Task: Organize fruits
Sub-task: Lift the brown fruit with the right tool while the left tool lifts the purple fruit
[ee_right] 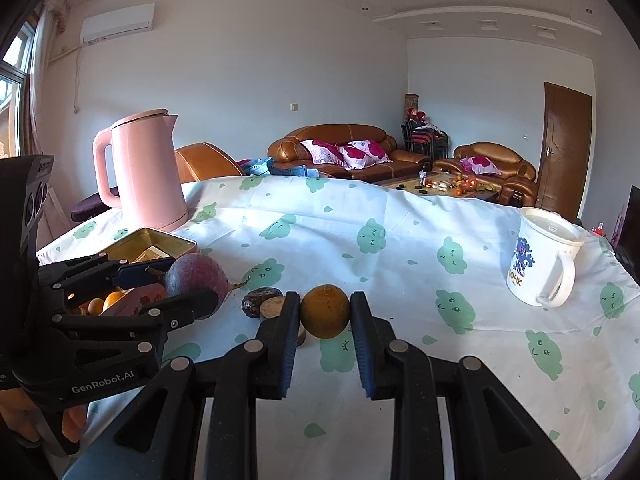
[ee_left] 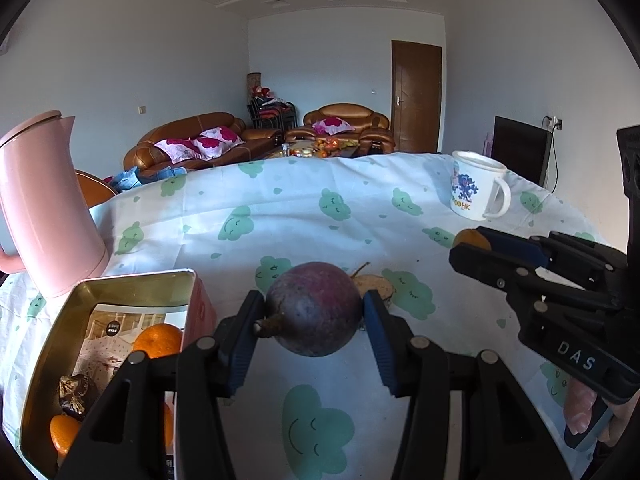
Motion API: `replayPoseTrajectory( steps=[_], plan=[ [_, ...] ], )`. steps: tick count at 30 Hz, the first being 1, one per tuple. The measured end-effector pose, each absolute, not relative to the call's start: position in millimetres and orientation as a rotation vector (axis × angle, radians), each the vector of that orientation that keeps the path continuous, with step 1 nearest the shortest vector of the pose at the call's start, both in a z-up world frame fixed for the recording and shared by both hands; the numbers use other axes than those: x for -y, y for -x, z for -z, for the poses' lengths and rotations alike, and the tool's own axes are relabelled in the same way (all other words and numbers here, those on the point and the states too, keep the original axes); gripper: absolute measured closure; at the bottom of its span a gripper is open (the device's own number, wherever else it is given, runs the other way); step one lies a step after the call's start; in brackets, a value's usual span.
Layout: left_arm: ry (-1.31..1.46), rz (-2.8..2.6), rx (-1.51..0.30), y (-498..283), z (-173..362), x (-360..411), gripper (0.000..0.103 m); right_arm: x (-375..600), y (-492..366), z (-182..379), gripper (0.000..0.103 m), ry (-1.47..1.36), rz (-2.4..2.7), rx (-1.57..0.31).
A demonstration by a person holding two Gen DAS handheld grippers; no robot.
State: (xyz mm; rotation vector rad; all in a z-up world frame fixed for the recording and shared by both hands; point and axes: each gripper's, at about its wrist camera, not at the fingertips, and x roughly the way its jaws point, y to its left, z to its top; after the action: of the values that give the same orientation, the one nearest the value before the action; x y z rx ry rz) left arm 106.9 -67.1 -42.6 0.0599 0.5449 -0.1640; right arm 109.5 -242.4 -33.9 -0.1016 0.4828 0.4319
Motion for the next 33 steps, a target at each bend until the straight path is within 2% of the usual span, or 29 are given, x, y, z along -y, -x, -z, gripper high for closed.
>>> replayPoseTrajectory(
  steps=[8, 9, 10, 11, 18, 21, 24, 28, 33],
  plan=[
    [-0.081, 0.150, -0.499, -98.5, 39.1, 69.6, 0.052, 244.3, -104.7, 31.2, 0.076, 0.098, -0.436, -0.452],
    [-0.084, 0.151, -0.495, -97.8, 38.7, 70.0, 0.055, 244.4, -104.1, 30.8, 0.076, 0.098, -0.436, -0.448],
    [-0.087, 0.157, -0.493, -97.1, 38.2, 70.5, 0.070, 244.7, -103.3, 30.4, 0.076, 0.097, -0.436, -0.443],
    [-0.092, 0.163, -0.490, -96.3, 38.1, 71.6, 0.074, 244.6, -102.6, 30.0, 0.076, 0.097, -0.436, -0.439],
    [-0.090, 0.158, -0.506, -97.0, 38.8, 71.2, 0.071, 245.1, -101.2, 28.5, 0.076, 0.098, -0.435, -0.433],
    [-0.059, 0.170, -0.536, -99.5, 41.2, 64.9, 0.051, 245.3, -101.2, 28.2, 0.076, 0.096, -0.435, -0.433],
    [-0.024, 0.170, -0.539, -96.2, 41.3, 55.0, 0.037, 245.8, -101.4, 27.9, 0.076, 0.091, -0.437, -0.434],
    [-0.038, 0.164, -0.573, -91.1, 44.9, 50.6, 0.031, 247.3, -99.9, 26.8, 0.076, 0.083, -0.440, -0.422],
    [-0.090, 0.128, -0.631, -103.9, 51.2, 56.2, 0.031, 246.9, -99.8, 26.7, 0.076, 0.085, -0.440, -0.422]
  ],
)
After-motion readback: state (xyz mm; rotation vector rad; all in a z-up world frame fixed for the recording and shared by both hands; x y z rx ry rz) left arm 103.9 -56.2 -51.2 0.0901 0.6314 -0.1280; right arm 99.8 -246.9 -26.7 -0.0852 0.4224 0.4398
